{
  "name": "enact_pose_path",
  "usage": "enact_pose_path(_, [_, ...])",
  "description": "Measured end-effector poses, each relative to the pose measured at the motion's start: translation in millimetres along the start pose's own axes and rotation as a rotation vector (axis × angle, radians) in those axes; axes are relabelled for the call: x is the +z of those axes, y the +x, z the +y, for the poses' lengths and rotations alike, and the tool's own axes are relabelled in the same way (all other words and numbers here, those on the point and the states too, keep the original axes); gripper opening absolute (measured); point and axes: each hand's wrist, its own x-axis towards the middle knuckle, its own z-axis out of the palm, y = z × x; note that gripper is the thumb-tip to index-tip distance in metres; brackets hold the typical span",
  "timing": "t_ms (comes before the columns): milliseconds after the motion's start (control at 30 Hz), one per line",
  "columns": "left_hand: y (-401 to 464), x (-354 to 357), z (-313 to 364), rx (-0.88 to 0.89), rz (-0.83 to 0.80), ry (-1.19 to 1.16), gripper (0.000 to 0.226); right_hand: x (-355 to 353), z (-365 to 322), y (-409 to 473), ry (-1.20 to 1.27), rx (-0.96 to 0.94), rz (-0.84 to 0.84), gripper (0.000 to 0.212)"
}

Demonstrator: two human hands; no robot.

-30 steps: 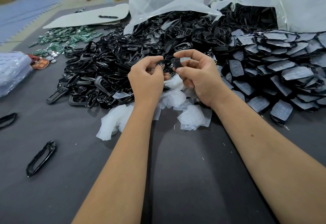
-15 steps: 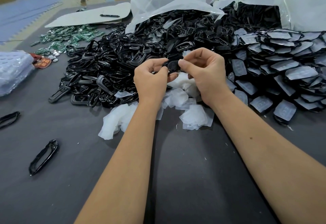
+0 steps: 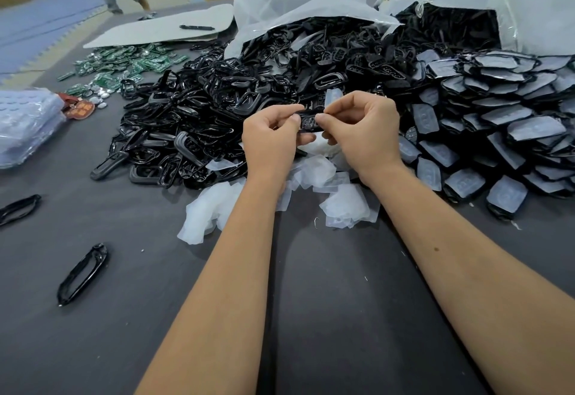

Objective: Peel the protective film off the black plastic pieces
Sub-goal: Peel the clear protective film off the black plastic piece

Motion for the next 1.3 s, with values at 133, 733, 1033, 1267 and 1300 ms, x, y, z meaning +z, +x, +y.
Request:
enact_pose_path(133, [-1, 0, 1, 0.015, -0.015, -0.017, 0.013, 0, -5, -3, -0.056, -0.038, 0.026, 0.013])
enact_pose_path(733, [-1, -4, 5, -0.016, -0.113, -0.147, 0.016, 0, -13, -4, -0.187, -0.118, 0.097, 0.028])
enact_pose_path(1033, [-4, -3, 7, 0.068, -0.072, -0.102, 0.015, -4, -20, 3, -0.129, -0.077, -0.045, 0.015])
enact_pose_path(1267, [-2, -5, 7, 0.108, 0.027, -0.061, 0.017, -10, -35, 5, -0.454, -0.155, -0.097, 0.037])
enact_pose_path(1300, [-1, -7, 6, 0.102, 0.076, -0.078, 0.017, -13, -38, 7, -0.541, -0.133, -0.182, 0.039])
